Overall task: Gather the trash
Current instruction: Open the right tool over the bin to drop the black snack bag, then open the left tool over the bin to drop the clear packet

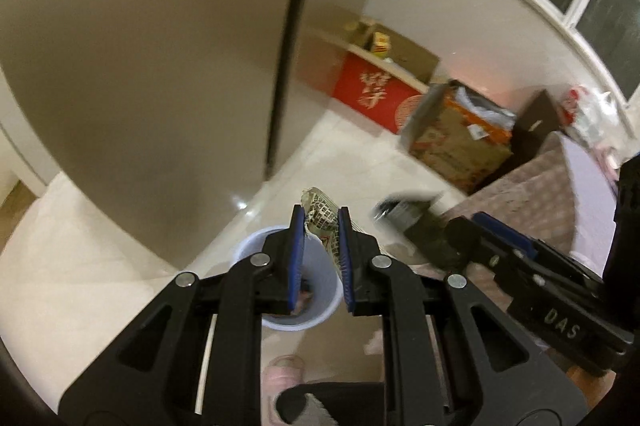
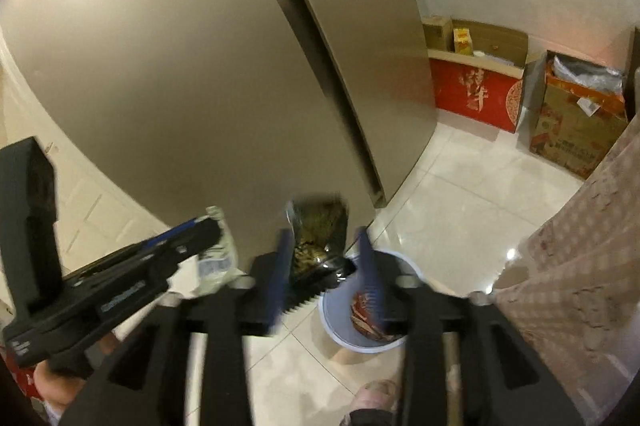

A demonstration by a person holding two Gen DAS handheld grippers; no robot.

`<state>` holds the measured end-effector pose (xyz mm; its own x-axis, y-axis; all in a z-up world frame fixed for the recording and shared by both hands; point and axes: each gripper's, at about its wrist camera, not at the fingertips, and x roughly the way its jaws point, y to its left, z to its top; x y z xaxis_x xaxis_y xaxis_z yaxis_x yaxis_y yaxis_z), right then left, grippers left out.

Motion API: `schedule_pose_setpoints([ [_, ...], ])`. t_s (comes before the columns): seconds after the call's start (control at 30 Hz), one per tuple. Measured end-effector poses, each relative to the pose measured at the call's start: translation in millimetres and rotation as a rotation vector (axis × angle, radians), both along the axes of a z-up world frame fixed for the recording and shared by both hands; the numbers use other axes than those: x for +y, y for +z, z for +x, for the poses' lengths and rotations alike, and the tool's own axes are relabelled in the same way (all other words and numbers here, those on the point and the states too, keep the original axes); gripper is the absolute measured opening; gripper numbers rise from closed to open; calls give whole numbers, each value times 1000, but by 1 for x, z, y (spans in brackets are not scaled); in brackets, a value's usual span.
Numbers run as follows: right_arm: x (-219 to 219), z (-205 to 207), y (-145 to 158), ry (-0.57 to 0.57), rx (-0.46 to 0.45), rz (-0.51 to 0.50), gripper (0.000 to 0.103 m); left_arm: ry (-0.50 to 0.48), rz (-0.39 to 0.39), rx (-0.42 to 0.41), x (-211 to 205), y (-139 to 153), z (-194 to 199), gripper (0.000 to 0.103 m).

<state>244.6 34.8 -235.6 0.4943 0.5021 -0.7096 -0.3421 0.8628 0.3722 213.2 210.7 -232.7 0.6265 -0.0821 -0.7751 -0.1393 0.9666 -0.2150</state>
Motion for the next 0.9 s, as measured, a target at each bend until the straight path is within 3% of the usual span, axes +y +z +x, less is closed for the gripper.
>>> schedule_pose_setpoints([
  [0.17, 10, -3, -27, 5, 50, -34, 58, -3, -3, 35, 4, -15, 5, 16],
  [0.43, -10, -10, -28, -74, 41, -104, 76, -46, -16, 77, -9, -33, 11, 16],
  [0.77, -15, -8, -29, -90, 34, -98, 79, -69, -5, 87, -18, -34, 17, 17],
  [0.9, -21, -9, -26, -106, 21, -82, 79, -48, -39, 90, -16, -33, 20, 21],
])
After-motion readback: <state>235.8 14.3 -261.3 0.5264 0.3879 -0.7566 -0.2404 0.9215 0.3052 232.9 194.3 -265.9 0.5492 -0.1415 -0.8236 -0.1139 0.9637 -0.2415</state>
